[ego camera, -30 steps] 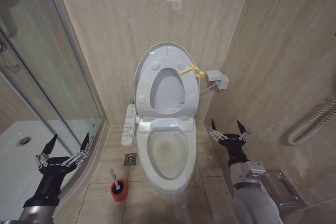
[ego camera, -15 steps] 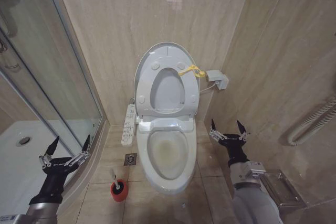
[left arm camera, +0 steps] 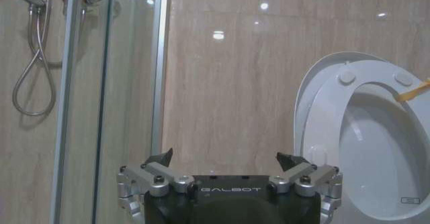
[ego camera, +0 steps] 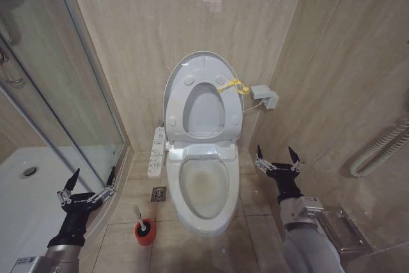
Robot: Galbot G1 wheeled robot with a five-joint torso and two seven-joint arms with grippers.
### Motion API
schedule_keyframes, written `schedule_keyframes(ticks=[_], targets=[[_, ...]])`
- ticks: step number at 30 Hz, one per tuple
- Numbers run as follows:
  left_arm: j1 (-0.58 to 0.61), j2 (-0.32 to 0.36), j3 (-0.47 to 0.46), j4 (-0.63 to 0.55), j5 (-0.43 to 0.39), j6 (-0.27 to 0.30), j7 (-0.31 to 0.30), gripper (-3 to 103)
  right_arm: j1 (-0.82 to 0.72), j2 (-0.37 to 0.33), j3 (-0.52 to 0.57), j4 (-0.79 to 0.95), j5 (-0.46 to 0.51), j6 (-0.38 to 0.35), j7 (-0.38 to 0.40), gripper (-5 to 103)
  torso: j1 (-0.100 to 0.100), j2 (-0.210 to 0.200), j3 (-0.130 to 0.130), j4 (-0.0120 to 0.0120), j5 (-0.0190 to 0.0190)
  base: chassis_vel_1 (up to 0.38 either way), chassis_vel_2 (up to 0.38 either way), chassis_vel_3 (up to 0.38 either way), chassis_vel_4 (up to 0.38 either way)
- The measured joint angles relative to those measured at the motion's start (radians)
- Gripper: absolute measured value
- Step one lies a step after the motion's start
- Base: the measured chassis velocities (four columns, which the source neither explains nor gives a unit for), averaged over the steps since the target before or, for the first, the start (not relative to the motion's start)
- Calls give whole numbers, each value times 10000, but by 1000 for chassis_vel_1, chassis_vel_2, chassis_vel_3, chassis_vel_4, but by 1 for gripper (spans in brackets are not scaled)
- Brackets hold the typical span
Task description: Open the toilet lid, clean the toilet bowl with a toilet brush, close the toilet lid, and flush.
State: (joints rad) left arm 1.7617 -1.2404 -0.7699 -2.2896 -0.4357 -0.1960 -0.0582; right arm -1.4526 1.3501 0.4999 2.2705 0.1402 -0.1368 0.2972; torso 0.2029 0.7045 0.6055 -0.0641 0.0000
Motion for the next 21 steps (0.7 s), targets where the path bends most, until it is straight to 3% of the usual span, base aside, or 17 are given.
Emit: schedule_keyframes(ticks=[21], targets=[[10,2,-7,-2,-2,7,-4,100,0,0,-1,0,0,0,0,100,0,0,0,0,0,0,0,0,0]])
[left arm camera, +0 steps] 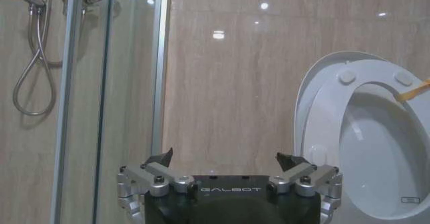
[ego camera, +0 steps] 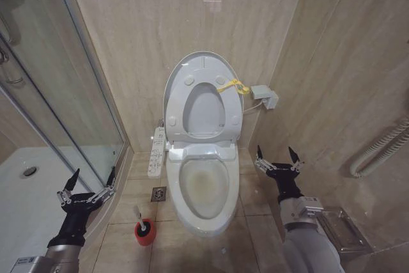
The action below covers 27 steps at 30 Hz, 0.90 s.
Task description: Open the toilet lid, clean the toilet bowl with a toilet brush, close the toilet lid, and flush.
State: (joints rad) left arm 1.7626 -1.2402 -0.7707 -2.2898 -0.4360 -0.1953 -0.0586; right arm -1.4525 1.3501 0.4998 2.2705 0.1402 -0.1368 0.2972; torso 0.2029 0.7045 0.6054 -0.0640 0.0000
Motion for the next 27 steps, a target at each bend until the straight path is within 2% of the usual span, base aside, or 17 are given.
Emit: schedule_keyframes(ticks=[27], targets=[[1,1,-2,-9,-10,-1,1,100,0,0,0,0,0,0,0,100,0,0,0,0,0,0,0,0,0]])
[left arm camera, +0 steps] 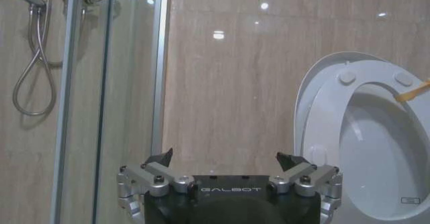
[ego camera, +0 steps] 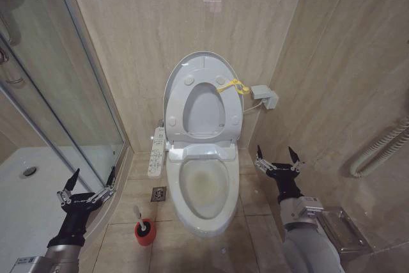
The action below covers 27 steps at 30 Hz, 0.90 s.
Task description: Open the toilet lid, clean the toilet bowl with a toilet brush, close the toilet lid, and flush.
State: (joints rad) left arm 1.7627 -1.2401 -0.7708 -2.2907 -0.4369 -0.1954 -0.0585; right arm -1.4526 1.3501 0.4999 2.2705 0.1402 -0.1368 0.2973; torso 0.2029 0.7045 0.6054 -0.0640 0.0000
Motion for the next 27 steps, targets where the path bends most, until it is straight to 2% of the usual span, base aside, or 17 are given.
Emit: schedule_keyframes(ticks=[6,9,13,14,16,17,21,27], targets=[[1,0,0,-1,0,0,0,100,-47,6,42,2,0,0,-18,100,0,0,0,2,0,0,0,0,0],[1,0,0,-1,0,0,0,100,-465,93,376,96,0,0,-284,100,0,0,0,5,0,0,0,0,0],[2,1,-2,-2,0,0,1,100,-2141,422,1789,486,-8,0,-1408,100,0,0,0,-3,0,0,0,0,0],[2,1,-2,-2,0,0,1,100,-2141,422,1789,486,-8,0,-1408,100,0,0,0,-3,0,0,0,0,0],[2,1,-2,-1,0,0,0,100,-2875,575,2411,661,-6,32,-1923,100,-1,0,-1,-3,0,0,0,0,0],[3,0,-2,-1,-1,0,0,100,-3108,697,2603,716,28,273,-2175,100,-1,1,0,-8,-3,0,0,0,0],[2,1,-2,-2,0,0,0,100,-3039,936,2646,748,96,740,-2533,100,-1,1,-1,1,0,0,0,0,0],[1,1,-2,-2,0,0,1,100,-2225,1249,2293,514,90,732,-2726,100,0,0,0,3,0,0,0,0,0]])
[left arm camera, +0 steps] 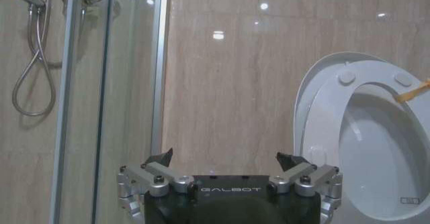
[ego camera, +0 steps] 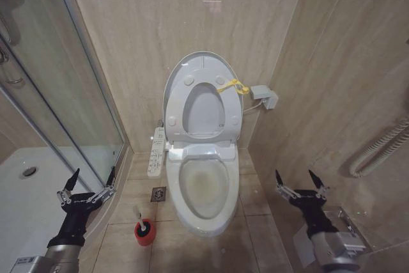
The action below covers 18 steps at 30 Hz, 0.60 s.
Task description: Open the toilet lid, clean the toilet bowl with a toilet brush, close the toilet lid, and flush.
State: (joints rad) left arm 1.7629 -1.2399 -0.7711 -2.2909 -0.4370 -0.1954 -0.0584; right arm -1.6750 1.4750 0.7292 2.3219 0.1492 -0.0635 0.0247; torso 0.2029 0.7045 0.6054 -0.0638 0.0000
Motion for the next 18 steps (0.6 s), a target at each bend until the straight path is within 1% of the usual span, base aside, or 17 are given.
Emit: schedule_keyframes(ticks=[4,6,18], targets=[[0,0,0,0,0,0,0,100,387,100,-260,-218,-51,65,-56,100,0,0,1,0,0,0,0,0,0],[0,0,0,0,0,0,0,100,593,-9,-337,-376,-59,171,-114,100,0,0,0,-5,-1,0,0,0,0],[0,0,1,1,0,0,0,100,1674,-522,-398,-1551,-106,579,114,100,0,0,1,-3,0,0,0,0,0]])
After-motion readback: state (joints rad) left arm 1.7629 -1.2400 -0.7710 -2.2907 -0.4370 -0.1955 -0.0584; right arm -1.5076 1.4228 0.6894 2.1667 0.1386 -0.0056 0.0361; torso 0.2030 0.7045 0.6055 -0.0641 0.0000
